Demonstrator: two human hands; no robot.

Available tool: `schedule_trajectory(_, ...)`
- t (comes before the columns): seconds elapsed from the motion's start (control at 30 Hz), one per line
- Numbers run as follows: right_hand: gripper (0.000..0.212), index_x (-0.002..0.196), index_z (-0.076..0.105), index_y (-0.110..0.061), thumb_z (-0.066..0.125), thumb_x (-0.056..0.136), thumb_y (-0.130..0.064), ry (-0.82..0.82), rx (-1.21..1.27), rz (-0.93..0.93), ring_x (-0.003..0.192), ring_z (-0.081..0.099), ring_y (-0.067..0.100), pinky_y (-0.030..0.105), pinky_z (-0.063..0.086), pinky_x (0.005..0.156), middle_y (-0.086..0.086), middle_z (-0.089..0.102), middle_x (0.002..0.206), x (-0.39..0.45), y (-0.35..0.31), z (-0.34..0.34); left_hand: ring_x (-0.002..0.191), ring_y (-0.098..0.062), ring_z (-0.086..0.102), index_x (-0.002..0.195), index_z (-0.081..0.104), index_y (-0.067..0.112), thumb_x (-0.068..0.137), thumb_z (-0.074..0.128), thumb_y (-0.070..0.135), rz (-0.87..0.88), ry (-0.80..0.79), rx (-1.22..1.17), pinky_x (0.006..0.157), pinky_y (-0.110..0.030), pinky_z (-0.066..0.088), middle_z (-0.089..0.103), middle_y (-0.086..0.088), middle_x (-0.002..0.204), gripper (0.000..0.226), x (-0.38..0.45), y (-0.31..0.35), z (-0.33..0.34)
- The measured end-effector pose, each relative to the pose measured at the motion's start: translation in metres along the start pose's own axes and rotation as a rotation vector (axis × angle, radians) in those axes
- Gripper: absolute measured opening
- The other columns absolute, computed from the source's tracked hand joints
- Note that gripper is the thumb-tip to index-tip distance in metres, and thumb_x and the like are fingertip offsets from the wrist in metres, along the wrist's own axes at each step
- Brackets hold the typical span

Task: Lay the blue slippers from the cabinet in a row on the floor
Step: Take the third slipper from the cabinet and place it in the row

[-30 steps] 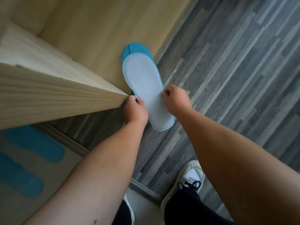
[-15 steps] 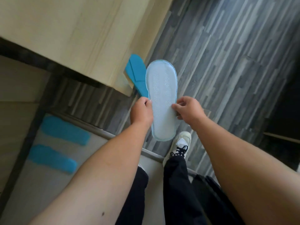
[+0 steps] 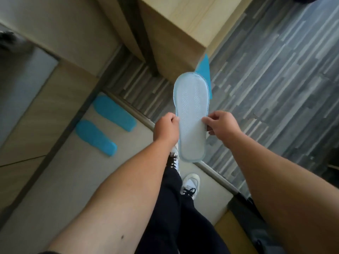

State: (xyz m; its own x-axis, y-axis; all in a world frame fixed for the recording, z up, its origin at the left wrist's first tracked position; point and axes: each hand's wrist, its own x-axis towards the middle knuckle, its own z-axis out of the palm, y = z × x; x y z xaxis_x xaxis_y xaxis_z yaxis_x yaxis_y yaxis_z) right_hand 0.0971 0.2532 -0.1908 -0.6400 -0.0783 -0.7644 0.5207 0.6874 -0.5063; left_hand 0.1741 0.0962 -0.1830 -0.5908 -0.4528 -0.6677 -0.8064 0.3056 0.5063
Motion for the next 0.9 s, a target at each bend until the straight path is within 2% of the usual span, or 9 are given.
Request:
schedule_trajectory(0.07,0.014,0.085,0.069,-0.011,0.069,0.09,-0.024,-0.037,-0.046,-0.02,0.068,0.066,0.022,0.035,0.059,0.067,0.008,0.071,0.078,-0.017,-0.006,0.025,0.083,-0.03,0.057,0.083,0.057,0.016,0.096,0.048,0.026,-0.044,0.033,-0.026,0.066,-0.032,0.04,0.067,-0.01,0.091,0.019,-0.015,-0.027,-0.017)
schedule_trajectory(0.17,0.013,0.083,0.069,-0.011,0.07,0.089,-0.023,-0.102,-0.107,-0.046,0.066,0.064,0.018,0.038,0.06,0.073,0.005,0.07,0.073,-0.039,-0.015,0.065,0.083,-0.032,0.057,0.081,0.056,0.014,0.095,0.048,0.024,-0.115,0.085,-0.053,0.064,-0.031,0.036,0.067,-0.013,0.089,0.019,-0.036,-0.071,-0.041)
schedule_trajectory(0.3,0.013,0.087,0.07,-0.012,0.069,0.09,-0.024,-0.181,-0.211,-0.091,0.074,0.068,0.022,0.037,0.059,0.074,0.006,0.071,0.08,-0.067,-0.03,0.122,0.083,-0.035,0.06,0.08,0.057,0.01,0.094,0.048,0.024,-0.201,0.142,-0.108,0.064,-0.035,0.04,0.067,-0.013,0.085,0.022,-0.054,-0.128,-0.077)
schedule_trajectory(0.43,0.012,0.085,0.069,-0.013,0.067,0.091,-0.024,-0.209,-0.319,-0.137,0.066,0.064,0.015,0.03,0.056,0.067,0.001,0.068,0.074,-0.088,-0.048,0.188,0.083,-0.036,0.06,0.081,0.057,0.008,0.095,0.047,0.025,-0.239,0.18,-0.169,0.067,-0.037,0.045,0.067,-0.014,0.085,0.024,-0.059,-0.187,-0.113)
schedule_trajectory(0.57,0.012,0.081,0.069,-0.014,0.068,0.089,-0.023,-0.197,-0.339,-0.162,0.078,0.071,0.028,0.041,0.06,0.074,0.005,0.071,0.076,-0.114,-0.056,0.265,0.074,-0.031,0.054,0.077,0.055,0.01,0.094,0.048,0.024,-0.259,0.22,-0.25,0.061,-0.034,0.036,0.062,-0.01,0.078,0.023,-0.066,-0.252,-0.153)
schedule_trajectory(0.67,0.015,0.089,0.07,-0.007,0.068,0.089,-0.022,-0.259,-0.404,-0.201,0.077,0.07,0.025,0.044,0.059,0.079,0.005,0.072,0.078,-0.142,-0.063,0.332,0.073,-0.028,0.05,0.08,0.057,0.007,0.094,0.047,0.024,-0.323,0.278,-0.284,0.058,-0.031,0.031,0.059,-0.009,0.078,0.024,-0.078,-0.316,-0.186)
schedule_trajectory(0.73,0.015,0.09,0.07,-0.005,0.068,0.089,-0.02,-0.3,-0.451,-0.231,0.073,0.068,0.023,0.045,0.059,0.079,0.008,0.072,0.079,-0.158,-0.065,0.375,0.073,-0.027,0.05,0.081,0.058,0.008,0.094,0.047,0.024,-0.371,0.302,-0.319,0.058,-0.031,0.031,0.059,-0.008,0.079,0.024,-0.09,-0.358,-0.202)
schedule_trajectory(0.83,0.016,0.086,0.069,-0.005,0.068,0.087,-0.02,-0.347,-0.525,-0.277,0.08,0.069,0.032,0.049,0.058,0.078,0.011,0.073,0.08,-0.177,-0.067,0.434,0.074,-0.025,0.051,0.085,0.06,0.006,0.094,0.047,0.024,-0.421,0.348,-0.39,0.06,-0.03,0.032,0.062,-0.01,0.082,0.024,-0.104,-0.411,-0.222)
schedule_trajectory(0.9,0.016,0.086,0.069,-0.006,0.068,0.087,-0.022,-0.377,-0.56,-0.298,0.081,0.07,0.033,0.049,0.058,0.079,0.01,0.073,0.08,-0.186,-0.066,0.468,0.075,-0.025,0.052,0.088,0.062,0.006,0.095,0.047,0.023,-0.45,0.391,-0.418,0.061,-0.029,0.033,0.062,-0.009,0.083,0.024,-0.111,-0.44,-0.234)
